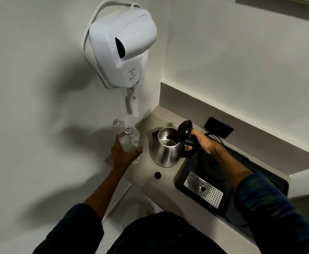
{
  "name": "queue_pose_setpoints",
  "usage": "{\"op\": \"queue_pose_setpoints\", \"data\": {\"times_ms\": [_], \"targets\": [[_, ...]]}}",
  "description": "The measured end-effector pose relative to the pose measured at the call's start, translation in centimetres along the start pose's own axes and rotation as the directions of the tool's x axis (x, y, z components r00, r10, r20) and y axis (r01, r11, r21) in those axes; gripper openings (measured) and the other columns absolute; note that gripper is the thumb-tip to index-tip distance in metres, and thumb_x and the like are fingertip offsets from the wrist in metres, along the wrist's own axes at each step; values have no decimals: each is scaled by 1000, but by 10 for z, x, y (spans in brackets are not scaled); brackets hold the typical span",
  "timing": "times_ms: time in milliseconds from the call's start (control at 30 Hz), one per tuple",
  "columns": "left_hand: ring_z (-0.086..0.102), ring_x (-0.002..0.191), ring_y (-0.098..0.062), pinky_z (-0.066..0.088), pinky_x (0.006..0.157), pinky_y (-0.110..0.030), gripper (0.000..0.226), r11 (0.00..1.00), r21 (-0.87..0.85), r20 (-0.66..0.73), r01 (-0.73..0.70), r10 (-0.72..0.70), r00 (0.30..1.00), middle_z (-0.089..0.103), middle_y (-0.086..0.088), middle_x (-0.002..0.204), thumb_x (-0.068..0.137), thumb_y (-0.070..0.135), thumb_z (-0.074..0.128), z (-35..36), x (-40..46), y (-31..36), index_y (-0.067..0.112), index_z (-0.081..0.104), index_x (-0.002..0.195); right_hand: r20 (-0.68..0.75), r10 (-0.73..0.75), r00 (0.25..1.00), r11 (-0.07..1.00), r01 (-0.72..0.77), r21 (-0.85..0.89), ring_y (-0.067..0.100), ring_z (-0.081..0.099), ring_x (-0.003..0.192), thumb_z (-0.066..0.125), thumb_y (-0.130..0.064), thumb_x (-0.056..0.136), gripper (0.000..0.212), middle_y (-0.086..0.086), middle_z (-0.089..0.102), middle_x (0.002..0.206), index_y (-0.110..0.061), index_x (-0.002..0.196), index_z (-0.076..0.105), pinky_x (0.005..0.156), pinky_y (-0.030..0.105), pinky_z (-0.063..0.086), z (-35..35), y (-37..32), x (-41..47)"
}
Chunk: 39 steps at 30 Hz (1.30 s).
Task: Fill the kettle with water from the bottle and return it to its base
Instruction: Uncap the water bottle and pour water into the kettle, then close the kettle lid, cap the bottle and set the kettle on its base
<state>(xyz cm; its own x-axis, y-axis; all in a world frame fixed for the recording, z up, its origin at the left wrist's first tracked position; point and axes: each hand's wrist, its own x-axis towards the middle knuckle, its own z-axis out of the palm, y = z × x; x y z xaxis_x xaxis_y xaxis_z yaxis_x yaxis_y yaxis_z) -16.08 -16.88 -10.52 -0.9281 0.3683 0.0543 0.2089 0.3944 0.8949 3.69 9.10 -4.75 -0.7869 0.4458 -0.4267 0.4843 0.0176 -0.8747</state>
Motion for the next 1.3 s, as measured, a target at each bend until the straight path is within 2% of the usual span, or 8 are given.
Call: {"op": "queue_pose_setpoints", "data": {"times_ms": [167,333,467,633,767,900,1033,1300], "targets": [[59,111,-9,42,87,-3,104,1000,-4,60,-10,10,998,63,7,124,53,39,102,-5,2,-8,21,47,140,-31,-12,999,1000,12,-12,47,63,120,41,-72,85,83,33,68,124,-2,120,66,108,52,48,-4,0,1],[48,142,-27,42,117,-39,129,992,-56,107,112,-105,989,46,-11,155,53,38,102,-3,-11,-9,12,27,154,-21,20,1000,992,-23,-126,45,68,108,39,-85,77,93,28,75,108,-3,107,74,110,53,45,-6,-7,-2],[50,136,-30,45,113,-50,121,919,-95,10,383,-384,923,41,-12,151,56,42,101,10,-59,-25,8,33,151,36,211,977,935,-191,-298,18,78,86,40,-99,69,77,-5,82,83,-36,88,81,84,40,52,-2,-40,-3],[55,115,-32,48,102,-35,78,805,28,109,593,-592,798,43,-15,141,72,28,91,32,-89,-25,9,49,136,-26,463,886,760,-412,-502,18,78,64,55,-89,67,77,1,80,68,-23,102,72,60,29,56,16,-72,15],[61,110,-29,49,95,-33,50,872,76,260,484,-486,835,59,-14,130,84,27,81,42,-81,-16,6,58,123,-142,523,840,690,-515,-508,29,78,74,61,-82,63,70,11,82,79,-20,95,66,71,46,57,25,-83,18],[63,112,-26,45,91,-27,41,911,38,326,411,-400,856,63,-14,126,88,17,79,49,-76,-7,6,60,122,-87,584,807,712,-560,-423,28,64,32,68,-76,77,63,19,71,87,-15,88,57,30,39,52,29,-90,20],[62,119,-30,49,98,-33,47,926,113,384,361,-375,844,60,-15,129,87,21,79,58,-76,-3,7,59,128,-133,589,797,674,-575,-464,39,65,59,66,-66,78,56,19,69,88,-13,90,56,28,42,49,36,-91,27],[45,137,-41,41,116,-45,73,734,607,661,-303,-254,706,32,-22,156,87,30,69,64,-76,-6,11,39,151,-223,531,818,688,-569,-451,36,72,80,72,-80,46,84,14,72,96,-17,102,63,46,45,59,41,-77,35]]}}
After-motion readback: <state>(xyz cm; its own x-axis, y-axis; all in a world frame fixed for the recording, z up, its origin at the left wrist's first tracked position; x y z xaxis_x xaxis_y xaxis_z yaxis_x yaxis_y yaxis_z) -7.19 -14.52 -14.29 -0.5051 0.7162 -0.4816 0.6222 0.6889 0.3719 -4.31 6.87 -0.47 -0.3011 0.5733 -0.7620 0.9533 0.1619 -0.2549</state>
